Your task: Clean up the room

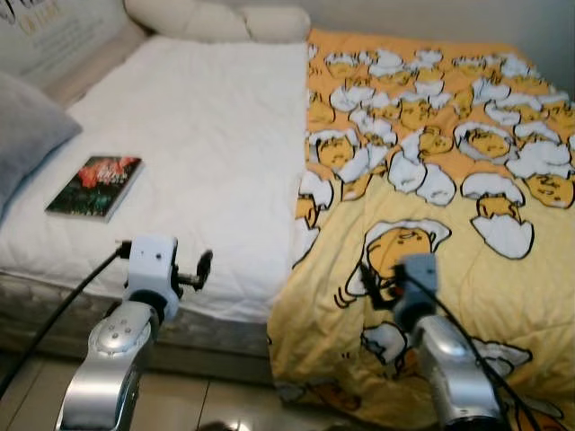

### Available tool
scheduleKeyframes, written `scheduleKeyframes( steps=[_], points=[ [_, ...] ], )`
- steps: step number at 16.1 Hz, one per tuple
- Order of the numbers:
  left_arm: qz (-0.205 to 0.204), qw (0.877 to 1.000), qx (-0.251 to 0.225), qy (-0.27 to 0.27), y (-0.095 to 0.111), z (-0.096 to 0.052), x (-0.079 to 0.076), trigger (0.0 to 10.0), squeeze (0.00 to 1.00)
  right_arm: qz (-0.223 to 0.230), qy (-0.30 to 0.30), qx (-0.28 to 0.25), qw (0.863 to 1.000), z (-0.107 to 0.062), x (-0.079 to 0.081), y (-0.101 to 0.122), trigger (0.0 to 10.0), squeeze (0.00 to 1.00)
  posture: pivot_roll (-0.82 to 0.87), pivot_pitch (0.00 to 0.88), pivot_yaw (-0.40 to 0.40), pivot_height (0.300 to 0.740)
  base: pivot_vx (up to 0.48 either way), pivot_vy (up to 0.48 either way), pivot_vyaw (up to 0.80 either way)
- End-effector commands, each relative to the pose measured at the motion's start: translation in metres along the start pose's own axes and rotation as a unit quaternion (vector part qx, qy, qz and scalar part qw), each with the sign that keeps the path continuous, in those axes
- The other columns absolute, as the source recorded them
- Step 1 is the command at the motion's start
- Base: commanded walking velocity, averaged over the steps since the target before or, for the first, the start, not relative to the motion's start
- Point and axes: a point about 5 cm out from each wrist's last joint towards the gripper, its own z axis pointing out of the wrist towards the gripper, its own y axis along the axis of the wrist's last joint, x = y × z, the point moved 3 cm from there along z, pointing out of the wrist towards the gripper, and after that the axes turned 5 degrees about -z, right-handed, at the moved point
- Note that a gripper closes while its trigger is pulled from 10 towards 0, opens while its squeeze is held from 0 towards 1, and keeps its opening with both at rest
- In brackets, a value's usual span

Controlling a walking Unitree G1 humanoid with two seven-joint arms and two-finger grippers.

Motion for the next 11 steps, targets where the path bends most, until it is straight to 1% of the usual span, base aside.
scheduleKeyframes(
  steps=[1, 2, 3, 5, 7, 8, 9, 10, 11],
  points=[
    [0.005, 1.0, 0.004, 0.031, -0.004, 0.002, 0.013, 10.0, 0.0, -0.009, -0.01, -0.012, 1.0, -0.001, -0.004, 0.01, 10.0, 1.0, -0.07, 0.0, 0.027, 0.74, 0.0, -0.42, 0.0],
    [0.008, 0.999, 0.006, 0.036, -0.004, 0.004, 0.015, 10.0, 0.0, -0.01, -0.012, -0.011, 1.0, -0.005, -0.005, 0.009, 10.0, 1.0, -0.07, 0.0, 0.034, 0.74, 0.0, -0.42, 0.0],
    [0.008, 0.999, 0.006, 0.033, -0.005, 0.005, 0.014, 10.0, 0.0, -0.006, 0.003, -0.018, 1.0, -0.006, -0.002, 0.009, 10.0, 1.0, -0.07, 0.0, 0.033, 0.74, 0.0, -0.424, 0.0],
    [0.021, 0.999, 0.004, 0.024, -0.005, 0.004, 0.013, 10.0, 0.0, -0.007, -0.012, -0.02, 1.0, -0.004, -0.001, 0.018, 10.0, 1.0, -0.06, 0.0, 0.027, 0.74, 0.0, -0.42, 0.0],
    [0.03, 0.999, 0.0, 0.033, -0.005, 0.0, 0.016, 10.0, 0.0, 0.001, -0.01, -0.018, 1.0, -0.003, 0.004, 0.021, 10.0, 1.0, -0.01, 0.0, -0.009, 0.74, 0.0, -0.416, 0.0],
    [0.019, 0.999, 0.002, 0.033, -0.008, -0.001, 0.02, 10.0, 0.0, 0.005, 0.001, -0.014, 1.0, -0.002, 0.009, 0.02, 10.0, 1.0, -0.02, 0.0, -0.009, 0.74, 0.0, -0.398, 0.0],
    [0.014, 0.999, 0.001, 0.034, -0.008, 0.001, 0.023, 10.0, 0.0, 0.002, 0.001, -0.015, 1.0, -0.002, 0.009, 0.021, 10.0, 1.0, -0.02, 0.0, -0.009, 0.74, 0.0, -0.334, 0.0],
    [0.016, 0.999, -0.003, 0.04, -0.005, 0.003, 0.024, 10.0, 0.0, 0.001, -0.004, -0.017, 1.0, -0.001, 0.008, 0.023, 10.0, 1.0, -0.03, 0.0, -0.004, 0.74, 0.0, -0.33, 0.0],
    [0.028, 0.998, -0.01, 0.047, -0.001, 0.005, 0.024, 10.0, 0.0, -0.003, -0.017, -0.019, 1.0, 0.001, 0.003, 0.028, 10.0, 1.0, -0.03, 0.0, -0.003, 0.74, 0.0, -0.33, 0.0]
  ],
)
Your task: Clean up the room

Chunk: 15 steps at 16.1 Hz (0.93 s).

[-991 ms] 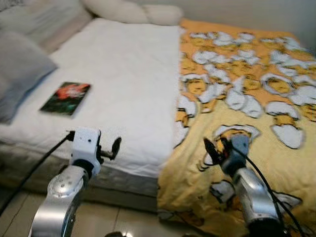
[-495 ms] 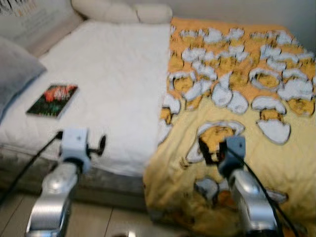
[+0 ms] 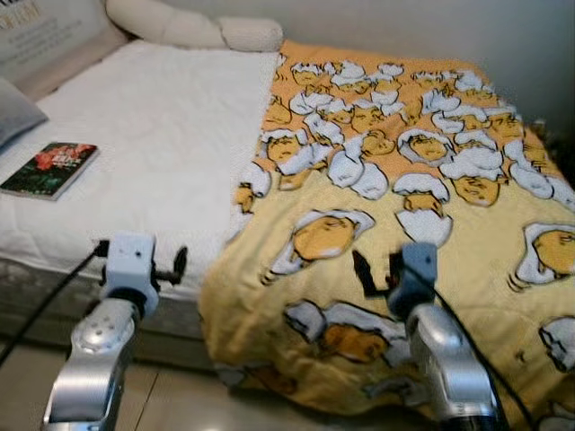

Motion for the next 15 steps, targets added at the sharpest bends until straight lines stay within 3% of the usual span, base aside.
scheduleKeyframes(
  steps=[1, 2, 3, 8, 15],
  points=[
    [0.005, 1.0, -0.008, -0.009, 0.004, 0.003, -0.008, 10.0, 0.0, 0.0, -0.026, 0.011, 1.0, -0.002, -0.014, -0.003, 10.0, 0.78, -0.03, 0.0, -0.002, 0.74, 0.0, -0.326, 0.0],
    [0.005, 1.0, -0.009, -0.009, 0.004, 0.003, -0.008, 10.0, 0.0, 0.0, -0.026, 0.011, 1.0, -0.001, -0.014, -0.003, 10.0, 0.66, -0.03, 0.0, -0.004, 0.74, 0.0, -0.33, 0.0],
    [0.004, 1.0, -0.015, -0.007, 0.007, 0.004, -0.008, 10.0, 0.0, 0.005, -0.026, 0.012, 1.0, 0.0, -0.012, -0.003, 10.0, 0.0, -0.01, 0.0, -0.018, 0.74, 0.0, 0.0, 0.0],
    [0.013, 0.997, -0.057, 0.041, 0.028, 0.022, 0.005, 10.0, 0.0, 0.036, -0.008, -0.011, 0.999, 0.002, -0.01, 0.007, 10.0, 0.0, -0.02, 0.0, -0.028, 0.74, 0.0, 0.0, 0.0],
    [0.009, 0.998, -0.053, 0.023, 0.024, 0.028, -0.005, 10.0, 0.0, 0.022, 0.004, -0.011, 1.0, -0.006, -0.007, 0.008, 10.0, 0.0, -0.04, 0.0, -0.028, 0.74, 0.0, 0.0, 0.0]
  ],
)
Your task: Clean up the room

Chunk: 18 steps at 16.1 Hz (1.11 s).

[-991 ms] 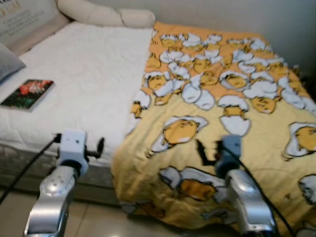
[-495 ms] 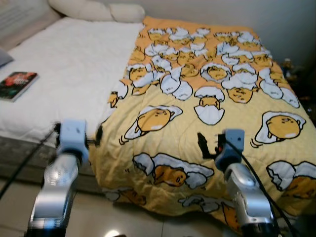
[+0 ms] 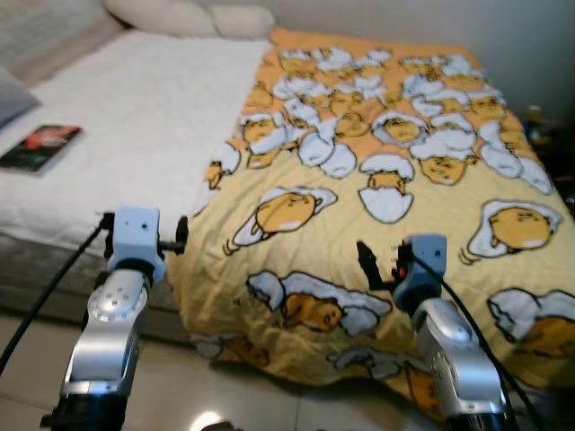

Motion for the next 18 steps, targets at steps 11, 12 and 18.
scheduleKeyframes(
  steps=[11, 12, 18],
  points=[
    [0.004, 1.0, -0.005, -0.005, 0.003, 0.002, -0.003, 10.0, 0.0, 0.002, -0.003, -0.004, 1.0, -0.001, -0.002, 0.004, 10.0, 0.0, -0.04, 0.0, -0.028, 0.74, 0.0, 0.0, 0.0],
    [0.004, 1.0, -0.005, -0.005, 0.003, 0.002, -0.003, 10.0, 0.0, 0.002, -0.003, -0.004, 1.0, -0.001, -0.002, 0.004, 10.0, 0.0, -0.04, 0.0, -0.028, 0.74, 0.0, 0.0, 0.0],
    [0.029, 0.998, 0.009, -0.051, -0.004, -0.002, -0.016, 10.0, 0.0, 0.023, -0.007, 0.024, 0.999, -0.011, -0.003, -0.013, 10.0, 0.0, -0.03, 0.0, -0.008, 0.74, 0.0, 0.0, 0.0]
  ],
)
